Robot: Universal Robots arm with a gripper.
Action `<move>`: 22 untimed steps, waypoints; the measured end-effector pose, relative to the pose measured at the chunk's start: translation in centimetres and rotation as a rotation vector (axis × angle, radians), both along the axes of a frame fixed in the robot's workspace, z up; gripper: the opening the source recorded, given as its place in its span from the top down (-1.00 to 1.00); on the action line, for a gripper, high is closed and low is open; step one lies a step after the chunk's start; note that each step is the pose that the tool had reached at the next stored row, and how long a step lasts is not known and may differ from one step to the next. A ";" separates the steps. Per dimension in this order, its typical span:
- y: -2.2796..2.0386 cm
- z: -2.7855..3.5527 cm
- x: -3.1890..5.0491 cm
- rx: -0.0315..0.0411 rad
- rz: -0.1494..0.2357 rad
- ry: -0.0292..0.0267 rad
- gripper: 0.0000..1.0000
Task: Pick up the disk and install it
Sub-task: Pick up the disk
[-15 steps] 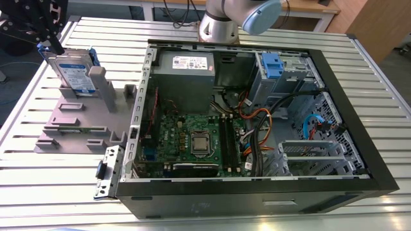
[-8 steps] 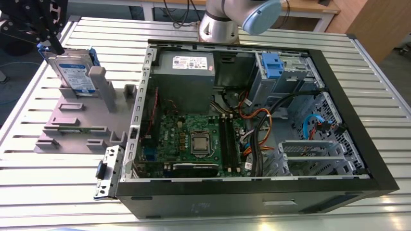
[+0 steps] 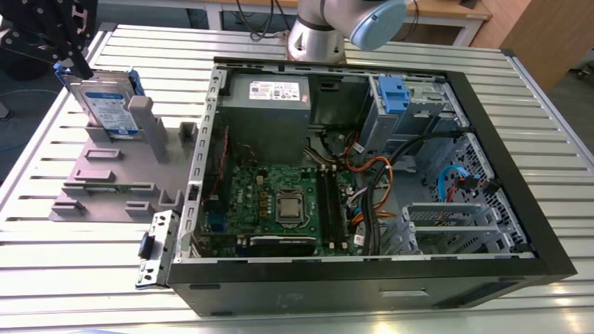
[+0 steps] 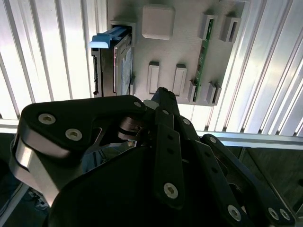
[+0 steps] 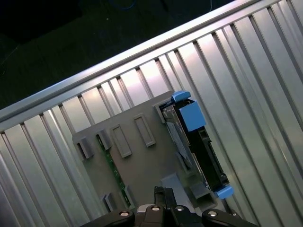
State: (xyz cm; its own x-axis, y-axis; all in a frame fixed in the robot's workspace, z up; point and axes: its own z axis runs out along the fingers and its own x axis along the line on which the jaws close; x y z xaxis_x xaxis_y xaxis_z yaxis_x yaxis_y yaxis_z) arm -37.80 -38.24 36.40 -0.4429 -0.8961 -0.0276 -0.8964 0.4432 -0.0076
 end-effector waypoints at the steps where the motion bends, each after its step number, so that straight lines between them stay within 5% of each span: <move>1: 0.00 0.00 0.00 0.0000 0.001 0.0000 0.79; 22: 0.00 0.00 0.00 0.0000 0.026 0.0000 0.79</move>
